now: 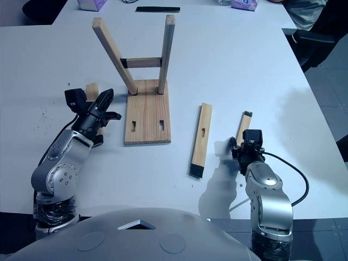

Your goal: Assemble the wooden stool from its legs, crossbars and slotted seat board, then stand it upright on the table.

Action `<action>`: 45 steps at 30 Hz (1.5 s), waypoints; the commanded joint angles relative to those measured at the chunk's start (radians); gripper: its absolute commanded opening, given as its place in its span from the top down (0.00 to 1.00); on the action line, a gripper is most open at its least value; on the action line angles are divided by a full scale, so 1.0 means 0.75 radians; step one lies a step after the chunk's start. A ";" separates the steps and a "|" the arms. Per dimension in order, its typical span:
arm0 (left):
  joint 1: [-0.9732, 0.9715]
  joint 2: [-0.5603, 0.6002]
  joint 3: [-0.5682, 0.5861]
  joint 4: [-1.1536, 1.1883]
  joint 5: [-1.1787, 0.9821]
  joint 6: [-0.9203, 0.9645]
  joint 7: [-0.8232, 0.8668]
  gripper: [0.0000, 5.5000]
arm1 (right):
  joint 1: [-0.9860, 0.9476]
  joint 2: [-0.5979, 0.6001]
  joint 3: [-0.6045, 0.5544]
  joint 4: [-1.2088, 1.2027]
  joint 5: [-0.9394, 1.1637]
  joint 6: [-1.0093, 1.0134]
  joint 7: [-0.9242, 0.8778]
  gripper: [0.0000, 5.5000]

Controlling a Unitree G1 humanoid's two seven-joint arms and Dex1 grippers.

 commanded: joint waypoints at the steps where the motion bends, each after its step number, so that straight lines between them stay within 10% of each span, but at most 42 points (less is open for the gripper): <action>1: 0.010 -0.006 -0.006 -0.006 0.008 -0.005 0.005 1.00 | 0.039 0.046 -0.071 0.019 0.021 0.100 -0.016 0.66; 8: -0.002 -0.007 0.011 -0.020 0.003 -0.009 0.015 1.00 | -0.158 0.094 -0.210 0.053 0.061 0.060 -0.054 0.76; 18: -0.204 -0.072 0.229 -0.184 -0.630 -0.040 0.008 1.00 | -1.416 -0.067 -0.564 0.680 0.839 0.077 0.362 0.76; 30: -0.309 0.074 0.264 -0.114 -1.304 -0.031 -0.039 0.71 | -1.242 -0.392 -0.245 0.650 1.307 0.281 1.055 0.76; 39: -0.365 0.270 0.130 -0.022 -1.511 0.108 -0.125 0.45 | -1.202 -0.461 -0.056 0.641 1.299 0.212 1.180 0.76; 45: -0.400 0.365 0.081 0.008 -1.469 0.151 -0.191 0.45 | -1.131 -0.503 -0.033 0.601 1.333 0.210 1.213 0.76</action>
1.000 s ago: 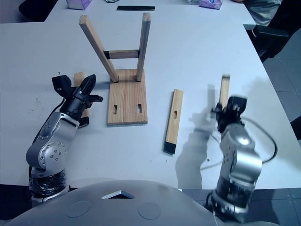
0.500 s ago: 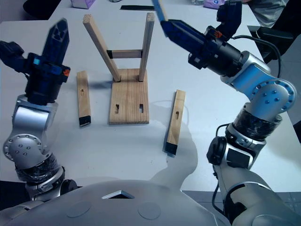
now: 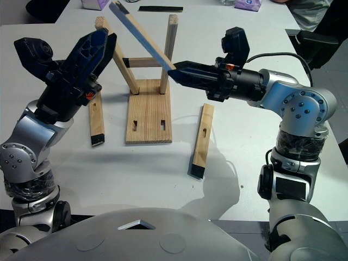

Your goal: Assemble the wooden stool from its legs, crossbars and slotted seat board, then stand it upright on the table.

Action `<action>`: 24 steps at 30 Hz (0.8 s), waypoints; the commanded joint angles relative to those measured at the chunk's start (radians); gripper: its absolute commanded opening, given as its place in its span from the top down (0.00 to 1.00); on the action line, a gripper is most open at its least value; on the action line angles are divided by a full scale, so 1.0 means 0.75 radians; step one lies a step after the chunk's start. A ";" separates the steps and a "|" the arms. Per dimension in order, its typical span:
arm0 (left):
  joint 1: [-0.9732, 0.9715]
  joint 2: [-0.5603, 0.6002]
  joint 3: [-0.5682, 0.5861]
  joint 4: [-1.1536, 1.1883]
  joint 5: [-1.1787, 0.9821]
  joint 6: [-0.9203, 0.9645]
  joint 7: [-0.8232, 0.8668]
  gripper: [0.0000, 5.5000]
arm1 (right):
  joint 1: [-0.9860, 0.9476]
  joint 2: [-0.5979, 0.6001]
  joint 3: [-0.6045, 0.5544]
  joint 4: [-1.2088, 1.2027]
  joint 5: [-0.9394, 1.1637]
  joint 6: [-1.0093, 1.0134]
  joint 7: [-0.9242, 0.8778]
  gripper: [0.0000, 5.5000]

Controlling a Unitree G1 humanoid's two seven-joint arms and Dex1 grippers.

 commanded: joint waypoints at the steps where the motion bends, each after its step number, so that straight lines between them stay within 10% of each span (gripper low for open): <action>1: -0.031 0.063 -0.033 0.024 0.038 0.030 -0.043 0.45 | 0.054 -0.049 0.004 -0.055 0.036 -0.004 0.020 0.76; 19: -0.042 0.117 -0.073 0.041 0.102 0.041 -0.179 0.45 | 0.167 -0.101 0.008 -0.124 0.287 0.108 -0.034 0.76; 24: -0.040 0.125 -0.073 0.011 0.103 0.040 -0.212 0.60 | 0.176 -0.114 0.043 -0.125 0.282 0.109 -0.044 0.76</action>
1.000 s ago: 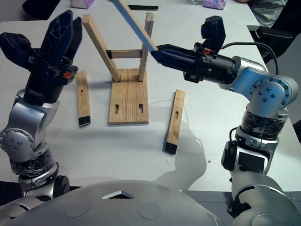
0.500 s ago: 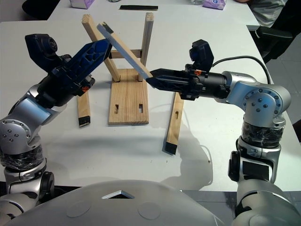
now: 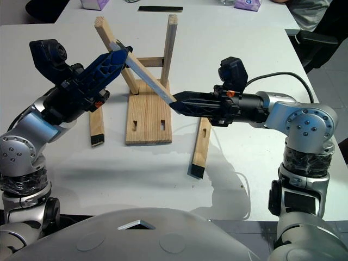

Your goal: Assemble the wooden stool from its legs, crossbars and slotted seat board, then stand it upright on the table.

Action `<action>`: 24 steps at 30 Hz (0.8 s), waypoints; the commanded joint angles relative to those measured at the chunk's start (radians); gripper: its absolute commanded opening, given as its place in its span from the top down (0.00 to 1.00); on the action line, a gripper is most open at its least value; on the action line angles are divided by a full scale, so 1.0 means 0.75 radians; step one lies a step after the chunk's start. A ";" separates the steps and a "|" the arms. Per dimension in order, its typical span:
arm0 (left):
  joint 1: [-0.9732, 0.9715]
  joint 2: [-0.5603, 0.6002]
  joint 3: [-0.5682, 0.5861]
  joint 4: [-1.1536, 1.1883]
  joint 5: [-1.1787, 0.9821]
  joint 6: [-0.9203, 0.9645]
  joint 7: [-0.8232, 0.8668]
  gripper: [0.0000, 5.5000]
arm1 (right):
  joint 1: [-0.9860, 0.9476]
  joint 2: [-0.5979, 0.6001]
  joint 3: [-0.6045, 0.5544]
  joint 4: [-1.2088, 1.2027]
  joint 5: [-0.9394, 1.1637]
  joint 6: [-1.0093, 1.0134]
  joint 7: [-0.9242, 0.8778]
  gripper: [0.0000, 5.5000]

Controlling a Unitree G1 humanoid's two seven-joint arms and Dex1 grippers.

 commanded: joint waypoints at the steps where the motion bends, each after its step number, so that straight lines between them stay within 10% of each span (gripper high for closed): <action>1: -0.002 0.033 -0.007 -0.036 0.020 0.014 -0.032 0.61 | 0.002 -0.028 0.029 -0.011 0.012 0.010 -0.009 0.76; 14: 0.042 0.091 0.033 -0.004 0.102 0.001 -0.119 0.76 | -0.007 -0.013 -0.016 0.037 0.009 -0.078 -0.105 0.76; 24: 0.172 0.366 0.209 0.173 0.556 -0.101 -0.351 0.76 | 0.119 -0.043 0.080 0.094 -0.409 -0.445 -0.045 0.52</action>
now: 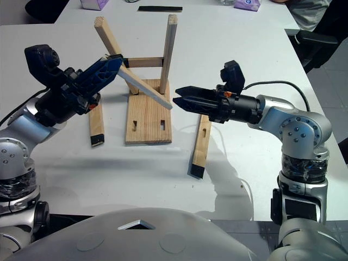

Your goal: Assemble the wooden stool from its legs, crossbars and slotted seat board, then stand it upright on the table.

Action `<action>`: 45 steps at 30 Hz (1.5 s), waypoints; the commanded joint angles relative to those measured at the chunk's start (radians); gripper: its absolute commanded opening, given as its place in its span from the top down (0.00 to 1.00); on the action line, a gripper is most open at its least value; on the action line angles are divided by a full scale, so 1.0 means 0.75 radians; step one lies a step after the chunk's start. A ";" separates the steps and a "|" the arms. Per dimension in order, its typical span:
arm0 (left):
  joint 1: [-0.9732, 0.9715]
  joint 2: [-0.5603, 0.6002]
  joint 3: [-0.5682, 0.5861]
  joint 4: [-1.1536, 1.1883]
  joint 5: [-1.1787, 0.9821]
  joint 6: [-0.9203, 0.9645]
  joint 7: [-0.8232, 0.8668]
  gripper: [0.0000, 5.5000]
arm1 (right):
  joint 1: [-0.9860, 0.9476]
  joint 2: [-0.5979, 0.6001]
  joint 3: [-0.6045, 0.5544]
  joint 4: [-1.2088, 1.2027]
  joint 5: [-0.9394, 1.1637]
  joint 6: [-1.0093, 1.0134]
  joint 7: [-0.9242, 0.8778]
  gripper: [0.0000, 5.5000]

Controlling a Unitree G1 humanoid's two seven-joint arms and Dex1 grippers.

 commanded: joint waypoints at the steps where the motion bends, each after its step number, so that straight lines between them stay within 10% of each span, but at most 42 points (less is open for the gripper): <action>1: 0.153 0.287 0.123 0.205 0.449 -0.158 -0.257 0.76 | -0.002 -0.002 -0.001 0.099 -0.190 -0.181 -0.024 0.52; 7: 0.164 0.500 0.144 0.700 0.898 -0.521 -0.698 0.76 | 0.066 0.023 0.053 0.106 -0.343 -0.341 -0.018 0.52; 17: -0.215 0.354 -0.034 1.170 1.185 -0.869 -0.952 0.76 | -0.002 0.090 0.134 0.201 -0.488 -0.455 -0.011 0.52; 45: -0.025 0.419 -0.191 1.020 1.261 -0.797 -1.297 0.76 | 0.082 0.137 0.106 0.195 -0.535 -0.501 -0.017 0.52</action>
